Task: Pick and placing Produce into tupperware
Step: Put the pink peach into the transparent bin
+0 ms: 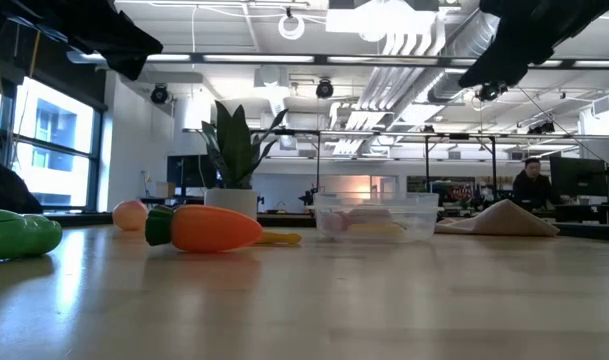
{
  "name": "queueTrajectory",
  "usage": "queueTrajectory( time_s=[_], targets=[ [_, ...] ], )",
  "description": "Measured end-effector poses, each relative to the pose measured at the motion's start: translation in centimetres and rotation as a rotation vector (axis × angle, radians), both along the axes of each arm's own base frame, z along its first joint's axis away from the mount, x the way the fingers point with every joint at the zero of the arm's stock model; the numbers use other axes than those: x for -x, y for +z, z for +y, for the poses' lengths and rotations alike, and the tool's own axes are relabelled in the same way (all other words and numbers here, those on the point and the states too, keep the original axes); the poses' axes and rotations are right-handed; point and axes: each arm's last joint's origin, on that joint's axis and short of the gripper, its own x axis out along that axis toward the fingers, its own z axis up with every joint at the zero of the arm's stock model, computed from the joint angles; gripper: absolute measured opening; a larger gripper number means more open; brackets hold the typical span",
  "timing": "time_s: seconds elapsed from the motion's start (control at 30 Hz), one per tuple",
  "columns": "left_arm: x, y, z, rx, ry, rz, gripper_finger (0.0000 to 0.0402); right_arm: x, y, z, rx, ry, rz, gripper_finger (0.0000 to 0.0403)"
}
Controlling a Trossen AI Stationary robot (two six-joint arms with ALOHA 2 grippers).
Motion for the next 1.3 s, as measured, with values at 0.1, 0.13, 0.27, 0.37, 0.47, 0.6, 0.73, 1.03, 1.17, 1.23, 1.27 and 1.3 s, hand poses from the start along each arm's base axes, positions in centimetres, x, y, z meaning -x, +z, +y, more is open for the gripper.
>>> queueTrajectory(
  time_s=[0.1,0.13,0.27,0.37,0.47,0.6,0.73,1.03,1.17,1.23,1.27,1.3],
  targets=[
    [0.00,0.00,0.00,0.000,0.000,0.000,0.0007,0.01,0.02,-0.46,0.071,-0.023,0.013,0.0002],
    [0.00,0.00,0.00,0.000,0.000,0.000,0.0007,0.00,0.01,-0.57,0.081,-0.020,0.018,0.0001],
    [0.00,0.00,0.00,0.000,0.000,0.000,0.0007,-0.04,-0.01,-0.75,0.072,0.006,0.024,0.0000],
    [0.00,0.00,0.00,0.000,0.000,0.000,0.0007,-0.10,0.04,-0.64,0.050,0.039,0.017,0.0000],
    [0.00,0.00,0.00,0.000,0.000,0.000,0.0007,-0.11,0.04,-0.62,0.047,0.044,0.016,0.0000],
    [0.00,-0.01,0.00,0.000,0.000,0.000,0.0007,-0.11,0.04,-0.64,0.052,0.036,0.016,0.0000],
    [0.00,0.00,0.00,0.000,0.000,0.000,0.0007,-0.12,0.04,-0.64,0.052,0.037,0.016,0.0000],
    [0.00,0.01,0.00,0.000,0.000,-0.001,0.0007,-0.09,-0.01,-0.64,0.053,0.036,0.022,0.0000],
    [0.00,0.00,0.00,0.000,0.000,0.000,0.0007,-0.09,-0.01,-0.64,0.053,0.036,0.023,0.0000],
    [0.01,0.01,0.00,0.000,0.000,-0.001,0.0007,-0.08,-0.02,-0.64,0.053,0.036,0.023,0.0000],
    [0.00,0.01,0.00,0.000,0.000,-0.001,0.0007,-0.08,-0.02,-0.64,0.053,0.037,0.023,0.0000],
    [0.00,0.00,0.00,0.000,0.000,0.000,0.0007,-0.08,-0.02,-0.64,0.053,0.036,0.023,0.0000]
  ],
)
